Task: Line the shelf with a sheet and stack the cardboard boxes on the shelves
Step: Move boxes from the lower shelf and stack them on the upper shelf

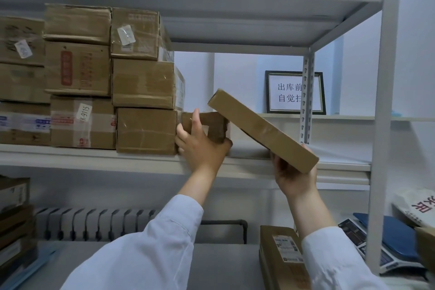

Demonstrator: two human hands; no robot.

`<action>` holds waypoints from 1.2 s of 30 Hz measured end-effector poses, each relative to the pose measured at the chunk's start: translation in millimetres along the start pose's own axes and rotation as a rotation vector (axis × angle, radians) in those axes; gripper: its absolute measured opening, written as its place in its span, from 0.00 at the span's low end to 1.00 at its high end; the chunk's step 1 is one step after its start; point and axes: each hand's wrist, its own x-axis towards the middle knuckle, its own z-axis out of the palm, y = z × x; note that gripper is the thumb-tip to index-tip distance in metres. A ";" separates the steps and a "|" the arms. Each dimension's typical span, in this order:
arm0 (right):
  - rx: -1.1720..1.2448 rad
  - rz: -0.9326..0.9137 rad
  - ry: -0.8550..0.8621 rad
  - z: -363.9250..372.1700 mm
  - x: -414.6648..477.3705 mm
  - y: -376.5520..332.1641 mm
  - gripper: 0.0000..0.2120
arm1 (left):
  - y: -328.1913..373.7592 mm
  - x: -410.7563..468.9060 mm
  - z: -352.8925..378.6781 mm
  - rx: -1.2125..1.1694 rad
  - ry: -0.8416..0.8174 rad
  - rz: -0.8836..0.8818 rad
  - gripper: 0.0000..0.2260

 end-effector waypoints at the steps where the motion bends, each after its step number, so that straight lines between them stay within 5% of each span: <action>1: 0.006 0.008 -0.006 -0.4 0.6 1.6 0.20 | 2.0 0.9 -2.9 -0.039 0.016 0.008 0.45; 5: 0.084 0.051 -0.019 -5.4 7.7 8.8 0.11 | 4.3 8.2 -15.2 -0.208 0.072 0.049 0.42; 6: 0.127 0.056 -0.040 -6.4 8.2 10.6 0.14 | 4.3 9.5 -18.3 -0.235 0.086 0.057 0.41; 9: 0.230 0.056 -0.106 -11.8 13.6 13.1 0.51 | 7.6 10.8 -24.5 -0.272 0.142 0.085 0.39; 11: 0.236 0.027 -0.119 -11.2 16.6 14.2 0.56 | 12.5 12.3 -27.6 -0.331 0.184 0.112 0.38; 13: 0.199 -0.010 -0.081 -5.3 14.9 15.3 0.45 | 15.1 15.0 -29.7 -0.376 0.227 0.173 0.38; 16: 0.084 -0.035 0.033 0.2 10.5 15.1 0.10 | 15.5 19.6 -31.1 -0.428 0.276 0.220 0.38; 17: 0.060 -0.045 0.050 1.3 8.6 14.8 0.06 | 16.1 20.4 -32.4 -0.452 0.284 0.222 0.39; 22: 0.012 -0.079 0.065 -1.9 8.3 8.4 0.13 | 15.2 29.6 -41.5 -0.555 0.395 0.331 0.39; 28: -0.166 -0.055 0.149 6.3 9.6 8.5 0.08 | 21.8 43.0 -58.9 -0.662 0.450 0.332 0.40; 36: -0.443 -0.027 0.167 31.1 11.1 16.3 0.13 | 11.9 38.0 -61.2 -0.441 0.208 0.293 0.40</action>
